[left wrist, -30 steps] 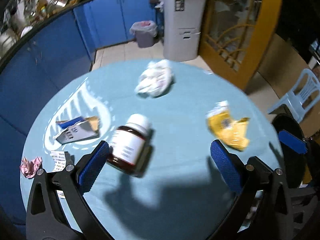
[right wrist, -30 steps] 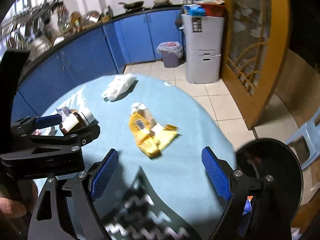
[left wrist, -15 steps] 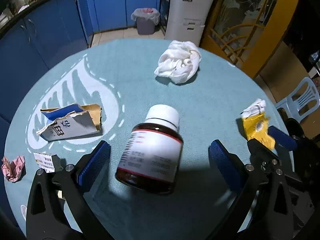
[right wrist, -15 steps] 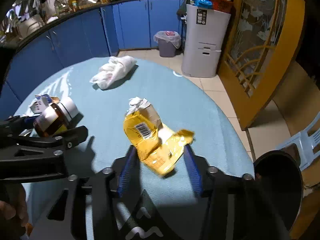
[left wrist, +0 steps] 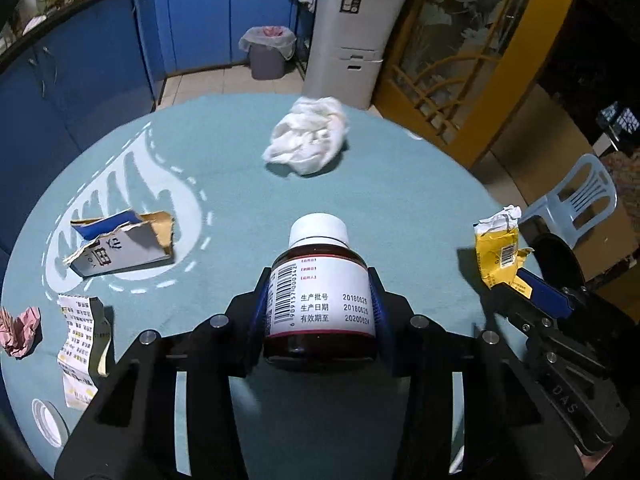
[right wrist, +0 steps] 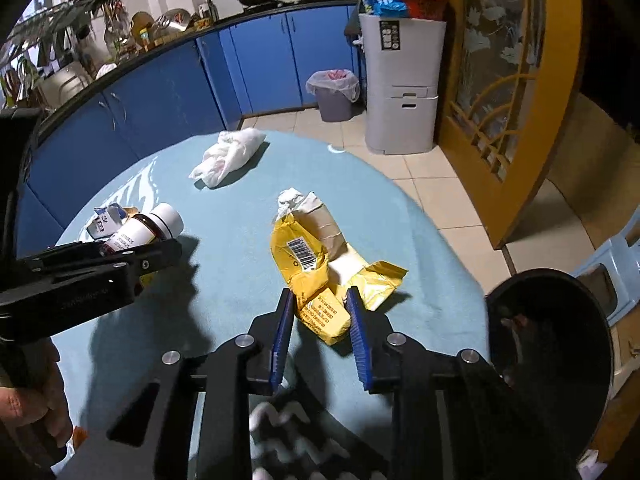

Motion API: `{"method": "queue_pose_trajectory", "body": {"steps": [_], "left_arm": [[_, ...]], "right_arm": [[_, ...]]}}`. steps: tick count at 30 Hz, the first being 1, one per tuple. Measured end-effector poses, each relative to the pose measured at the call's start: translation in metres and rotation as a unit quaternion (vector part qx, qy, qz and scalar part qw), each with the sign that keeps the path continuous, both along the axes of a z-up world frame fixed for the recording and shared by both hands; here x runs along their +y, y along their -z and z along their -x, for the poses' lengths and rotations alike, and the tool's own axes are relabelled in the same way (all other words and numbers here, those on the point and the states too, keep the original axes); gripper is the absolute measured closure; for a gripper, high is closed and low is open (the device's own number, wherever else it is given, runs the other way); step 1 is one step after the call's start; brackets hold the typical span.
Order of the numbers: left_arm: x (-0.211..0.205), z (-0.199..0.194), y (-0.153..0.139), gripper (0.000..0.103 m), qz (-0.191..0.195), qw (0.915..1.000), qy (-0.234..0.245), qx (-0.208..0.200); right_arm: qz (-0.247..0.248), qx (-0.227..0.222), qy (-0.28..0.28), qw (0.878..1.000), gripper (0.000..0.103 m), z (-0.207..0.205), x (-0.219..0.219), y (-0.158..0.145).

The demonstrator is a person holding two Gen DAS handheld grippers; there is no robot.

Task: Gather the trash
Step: 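Grasp the brown medicine bottle with the left gripper while the right gripper grasps the yellow snack bag, then carry the bottle and yellow bag to the black bin and release them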

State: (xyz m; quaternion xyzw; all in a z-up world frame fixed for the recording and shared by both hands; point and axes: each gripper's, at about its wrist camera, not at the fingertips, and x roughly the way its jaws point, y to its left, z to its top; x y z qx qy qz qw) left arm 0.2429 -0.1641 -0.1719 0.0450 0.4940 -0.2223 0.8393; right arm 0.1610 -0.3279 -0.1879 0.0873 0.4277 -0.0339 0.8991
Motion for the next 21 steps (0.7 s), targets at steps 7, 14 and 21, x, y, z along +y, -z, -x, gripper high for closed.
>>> {"method": "queue_pose_trajectory", "body": {"steps": [7,14,21], "left_arm": [[-0.037,0.011,-0.018,0.057,-0.001,0.9995,0.025,-0.019],[-0.073,0.027,-0.024,0.057,-0.005,0.9984,0.052,-0.021],[-0.103,0.044,-0.026,0.057,-0.011,0.9969,0.074,-0.023]], "right_arm": [[0.0,-0.015,0.025,1.0,0.076,0.024,-0.022,-0.011],[-0.008,-0.02,0.057,0.998,0.076,0.051,-0.054,-0.014],[-0.015,-0.03,0.081,0.996,0.076,0.072,-0.077,-0.017]]}}
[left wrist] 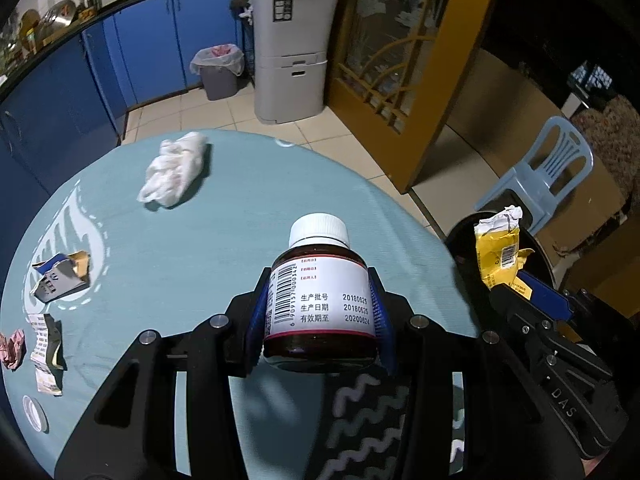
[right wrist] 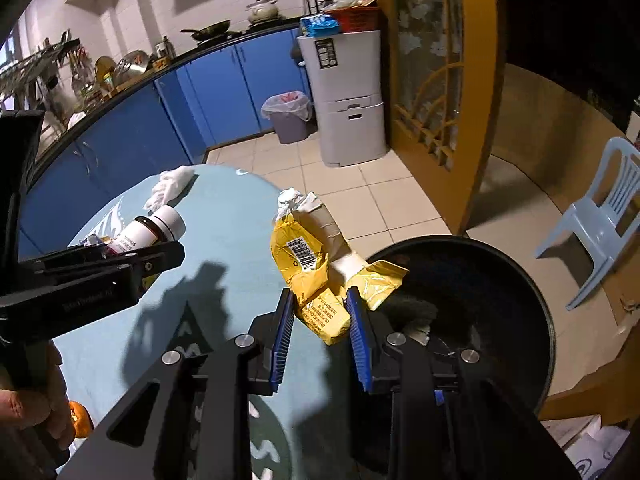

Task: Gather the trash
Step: 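Carry the bottle and yellow bag to the black bin and release them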

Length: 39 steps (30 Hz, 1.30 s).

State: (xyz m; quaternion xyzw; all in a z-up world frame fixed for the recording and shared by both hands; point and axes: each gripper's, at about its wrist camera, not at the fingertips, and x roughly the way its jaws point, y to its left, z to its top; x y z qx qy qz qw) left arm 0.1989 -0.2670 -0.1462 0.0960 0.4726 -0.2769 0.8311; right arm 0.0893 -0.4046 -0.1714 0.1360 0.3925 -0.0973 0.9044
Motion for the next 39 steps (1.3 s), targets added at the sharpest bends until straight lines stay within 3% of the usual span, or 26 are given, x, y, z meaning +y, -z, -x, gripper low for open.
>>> {"method": "queue_pose_trajectory", "body": {"steps": [29,31,33,34,39], "left_arm": [[-0.148,0.055,0.012,0.056,-0.036,0.9919,0.122,0.001],[-0.156,0.057,0.013,0.047,-0.032,0.9908,0.131,0.007],[-0.161,0.059,0.012,0.016,-0.026,0.9907,0.134,0.004],[-0.164,0.06,0.011,0.01,-0.022,0.9903,0.137,0.003],[-0.173,0.062,0.009,0.003,-0.022,0.9897,0.141,-0.003]], "right_arm": [[-0.021,0.003,0.078,0.997,0.076,0.051,-0.09,0.022],[-0.026,0.005,0.082,0.996,0.076,0.052,-0.095,0.024],[-0.029,0.007,0.086,0.996,0.075,0.052,-0.098,0.027],[-0.032,0.009,0.088,0.996,0.074,0.052,-0.1,0.029],[-0.036,0.014,0.093,0.995,0.073,0.05,-0.106,0.033]]}}
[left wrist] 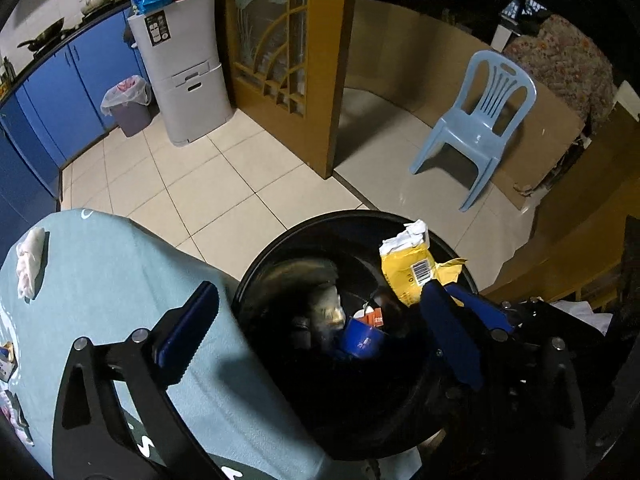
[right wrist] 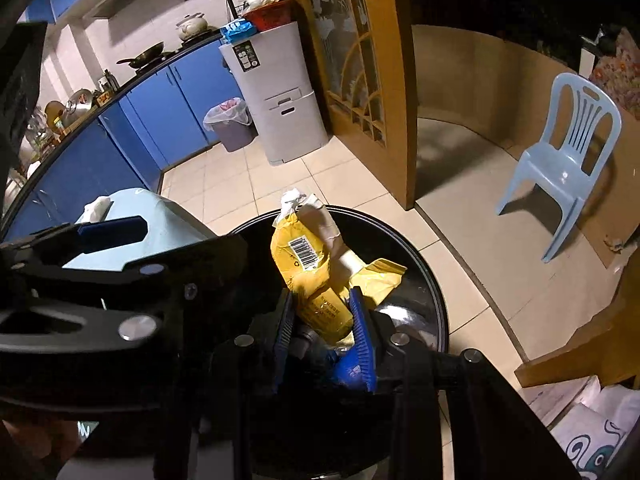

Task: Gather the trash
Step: 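Carry the bottle and yellow bag to the black bin and release them, then move both grippers back over the table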

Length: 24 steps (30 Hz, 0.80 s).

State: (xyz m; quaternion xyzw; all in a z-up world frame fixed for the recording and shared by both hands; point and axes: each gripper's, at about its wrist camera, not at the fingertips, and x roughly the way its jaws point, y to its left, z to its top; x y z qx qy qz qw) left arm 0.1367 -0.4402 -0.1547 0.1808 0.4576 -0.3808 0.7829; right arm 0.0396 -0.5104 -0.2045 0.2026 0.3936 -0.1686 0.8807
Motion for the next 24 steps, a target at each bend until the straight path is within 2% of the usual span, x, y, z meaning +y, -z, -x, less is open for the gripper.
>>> {"method": "queue_pose_trajectory", "body": {"steps": [2,3,4,5,6,16,24], "left_arm": [[0.001,-0.002,0.0,0.003,-0.001,1.0,-0.005,0.002],[0.002,-0.002,0.001,0.003,-0.001,1.0,-0.007,0.003],[0.004,-0.003,0.001,0.003,-0.002,1.0,-0.009,0.003],[0.005,-0.004,0.002,0.003,-0.003,0.9999,-0.012,0.003],[0.007,-0.005,0.002,0.003,-0.003,0.9999,-0.013,0.004],[0.025,-0.006,-0.006,0.003,0.003,0.9996,-0.028,0.002],[0.048,-0.005,-0.023,0.003,0.02,0.999,-0.039,-0.006]], "right_arm": [[0.002,0.003,0.001,1.0,0.072,-0.002,0.0,0.001],[0.001,0.004,0.001,1.0,0.066,-0.002,0.0,0.001],[0.002,0.004,0.001,1.0,0.058,-0.003,0.0,0.002],[0.002,0.001,0.002,1.0,0.036,-0.003,0.001,0.001],[0.002,-0.005,0.004,1.0,0.03,-0.001,0.001,0.001],[0.01,-0.009,-0.002,1.0,0.029,-0.001,0.012,-0.009],[0.023,-0.017,-0.006,1.0,0.029,0.004,0.027,-0.025]]}}
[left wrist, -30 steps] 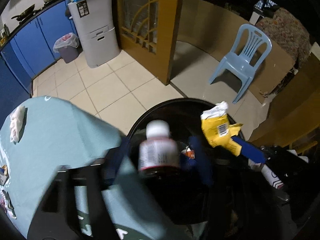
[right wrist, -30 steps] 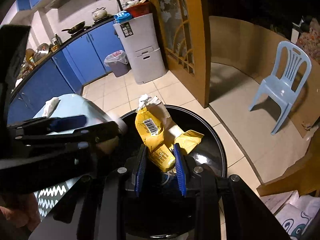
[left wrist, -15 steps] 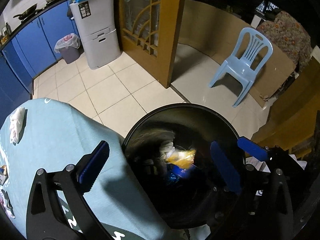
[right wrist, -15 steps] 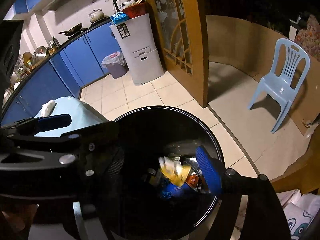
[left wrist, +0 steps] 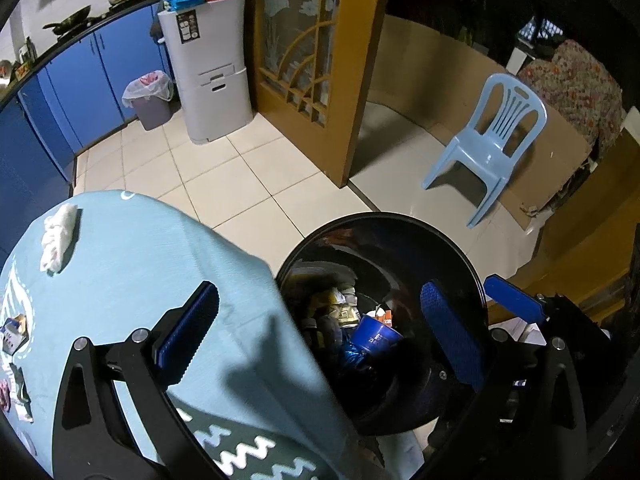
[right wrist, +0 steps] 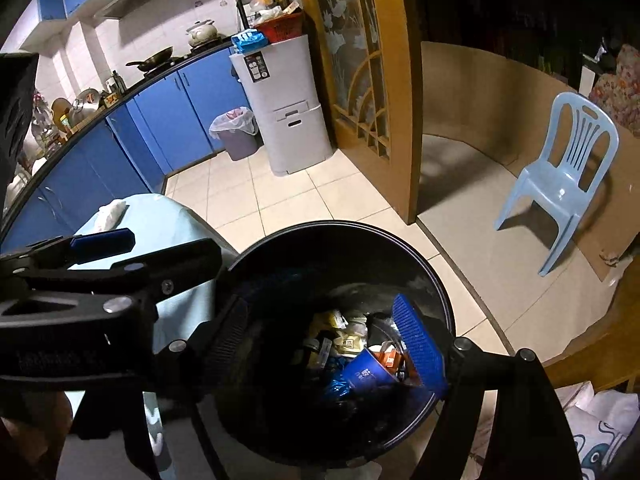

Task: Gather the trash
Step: 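Move both grippers back over the table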

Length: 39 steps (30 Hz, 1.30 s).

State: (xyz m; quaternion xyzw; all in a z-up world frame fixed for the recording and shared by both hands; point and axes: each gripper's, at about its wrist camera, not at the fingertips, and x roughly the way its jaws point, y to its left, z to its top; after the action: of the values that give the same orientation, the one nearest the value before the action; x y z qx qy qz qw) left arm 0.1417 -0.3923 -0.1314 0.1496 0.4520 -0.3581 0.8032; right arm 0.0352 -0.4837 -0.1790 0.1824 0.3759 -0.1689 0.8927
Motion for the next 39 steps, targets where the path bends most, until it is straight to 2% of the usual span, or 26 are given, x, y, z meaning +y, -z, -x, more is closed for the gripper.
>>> {"method": "queue_pose_trajectory", "body": {"steps": [6,14,18,23,28,32,37,38,39], "left_arm": [[0.044,0.006,-0.013,0.003,0.004,0.9995,-0.031,-0.011],[0.146,0.031,-0.022,0.003,-0.012,0.9946,-0.094,-0.041],[0.203,0.043,-0.018,0.003,-0.026,0.9905,-0.125,-0.053],[0.278,0.04,-0.01,0.003,-0.039,0.9802,-0.184,-0.062],[0.351,0.015,0.013,0.003,-0.053,0.9687,-0.239,-0.039],[0.397,-0.006,0.029,0.003,-0.059,0.9618,-0.266,-0.024],[0.423,-0.03,0.045,0.003,-0.046,0.9629,-0.266,0.006],[0.428,-0.035,0.048,0.003,-0.042,0.9639,-0.263,0.013],[0.428,-0.036,0.05,0.003,-0.041,0.9644,-0.261,0.015]], "right_arm": [[0.011,-0.009,-0.023,1.0,0.029,0.003,0.029,-0.014],[0.017,-0.006,-0.097,0.995,0.029,0.006,0.104,-0.018],[0.008,-0.005,-0.155,0.988,0.029,0.009,0.154,-0.017],[0.016,-0.009,-0.243,0.97,0.029,0.012,0.224,-0.017],[0.014,0.005,-0.307,0.951,0.029,0.002,0.284,-0.007],[0.019,0.022,-0.327,0.945,0.029,-0.008,0.312,0.002],[0.021,0.043,-0.331,0.942,0.03,-0.02,0.333,0.011],[0.022,0.045,-0.331,0.942,0.031,-0.021,0.335,0.012],[0.022,0.047,-0.332,0.942,0.038,-0.022,0.338,0.012]]}}
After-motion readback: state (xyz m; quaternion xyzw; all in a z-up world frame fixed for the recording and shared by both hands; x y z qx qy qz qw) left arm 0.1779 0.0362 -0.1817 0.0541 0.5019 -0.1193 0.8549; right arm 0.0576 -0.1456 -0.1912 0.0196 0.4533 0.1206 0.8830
